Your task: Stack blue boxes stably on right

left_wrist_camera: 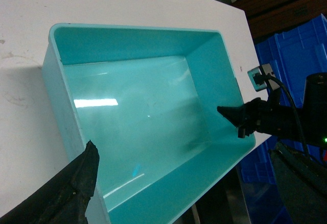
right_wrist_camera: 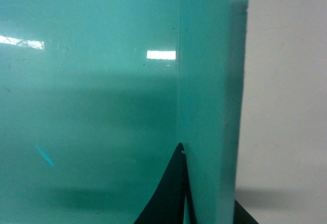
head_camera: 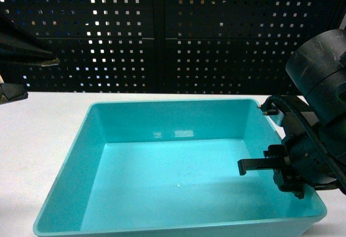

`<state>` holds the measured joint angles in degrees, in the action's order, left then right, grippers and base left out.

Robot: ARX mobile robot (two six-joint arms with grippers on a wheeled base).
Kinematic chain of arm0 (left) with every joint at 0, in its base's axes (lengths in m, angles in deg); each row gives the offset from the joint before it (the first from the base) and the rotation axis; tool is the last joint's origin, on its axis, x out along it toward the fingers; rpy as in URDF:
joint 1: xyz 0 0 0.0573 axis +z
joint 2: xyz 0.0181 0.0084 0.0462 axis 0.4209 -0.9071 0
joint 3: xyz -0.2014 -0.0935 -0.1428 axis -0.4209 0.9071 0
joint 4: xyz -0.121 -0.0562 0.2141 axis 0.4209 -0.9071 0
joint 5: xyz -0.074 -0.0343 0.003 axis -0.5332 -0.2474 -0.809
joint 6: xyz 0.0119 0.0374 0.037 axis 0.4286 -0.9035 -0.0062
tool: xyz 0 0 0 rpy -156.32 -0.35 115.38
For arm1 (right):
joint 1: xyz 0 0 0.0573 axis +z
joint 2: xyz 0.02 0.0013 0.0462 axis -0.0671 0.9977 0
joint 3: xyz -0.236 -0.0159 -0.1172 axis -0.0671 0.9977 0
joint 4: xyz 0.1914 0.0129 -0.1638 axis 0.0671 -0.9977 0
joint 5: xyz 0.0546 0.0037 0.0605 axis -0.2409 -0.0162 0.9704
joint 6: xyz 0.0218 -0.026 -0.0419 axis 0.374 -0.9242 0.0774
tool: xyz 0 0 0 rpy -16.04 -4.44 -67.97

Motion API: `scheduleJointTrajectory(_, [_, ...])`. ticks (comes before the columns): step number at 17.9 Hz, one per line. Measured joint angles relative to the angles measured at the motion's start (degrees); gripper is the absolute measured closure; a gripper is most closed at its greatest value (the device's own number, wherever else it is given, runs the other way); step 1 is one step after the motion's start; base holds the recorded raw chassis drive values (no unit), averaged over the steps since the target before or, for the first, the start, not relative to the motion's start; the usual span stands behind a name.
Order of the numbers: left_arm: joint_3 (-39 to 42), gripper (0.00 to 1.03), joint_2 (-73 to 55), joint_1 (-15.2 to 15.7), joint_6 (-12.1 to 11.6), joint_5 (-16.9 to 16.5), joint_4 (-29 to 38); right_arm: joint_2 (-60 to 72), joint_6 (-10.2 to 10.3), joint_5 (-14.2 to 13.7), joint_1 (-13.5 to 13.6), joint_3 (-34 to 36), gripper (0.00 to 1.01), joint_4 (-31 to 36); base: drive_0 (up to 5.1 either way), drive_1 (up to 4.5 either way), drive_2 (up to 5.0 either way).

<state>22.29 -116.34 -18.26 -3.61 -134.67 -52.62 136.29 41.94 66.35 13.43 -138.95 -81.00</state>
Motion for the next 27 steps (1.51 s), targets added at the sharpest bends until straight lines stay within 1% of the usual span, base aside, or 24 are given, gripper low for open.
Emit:
scheduleJointTrajectory(8, [0.0, 0.05, 0.0, 0.09, -0.02, 0.0, 0.0, 0.0, 0.02, 0.09, 0.02, 0.0, 0.99, 0.04, 0.0, 0.0, 0.0])
scheduleJointTrajectory(9, [0.0, 0.12, 0.0, 0.09, -0.04, 0.0, 0.0, 0.0, 0.02, 0.07, 0.02, 0.0, 0.99, 0.02, 0.0, 0.0, 0.0])
scheduleJointTrajectory(15, [0.0, 0.72, 0.0, 0.09, -0.04, 0.0, 0.0, 0.0, 0.02, 0.09, 0.02, 0.0, 0.99, 0.02, 0.0, 0.0, 0.0])
scheduleJointTrajectory(17, [0.0, 0.94, 0.0, 0.09, -0.04, 0.0, 0.0, 0.0, 0.02, 0.09, 0.02, 0.0, 0.99, 0.04, 0.0, 0.0, 0.0])
scheduleJointTrajectory(18, [0.0, 1.02, 0.0, 0.09, 0.02, 0.0, 0.0, 0.0, 0.02, 0.09, 0.02, 0.0, 0.99, 0.04, 0.0, 0.0, 0.0])
scheduleJointTrajectory(20, [0.0, 0.99, 0.0, 0.09, 0.04, 0.0, 0.0, 0.0, 0.02, 0.09, 0.02, 0.0, 0.99, 0.02, 0.0, 0.0, 0.0])
scheduleJointTrajectory(27, [0.0, 0.27, 0.0, 0.09, 0.02, 0.0, 0.0, 0.0, 0.02, 0.09, 0.02, 0.0, 0.99, 0.04, 0.0, 0.0, 0.0])
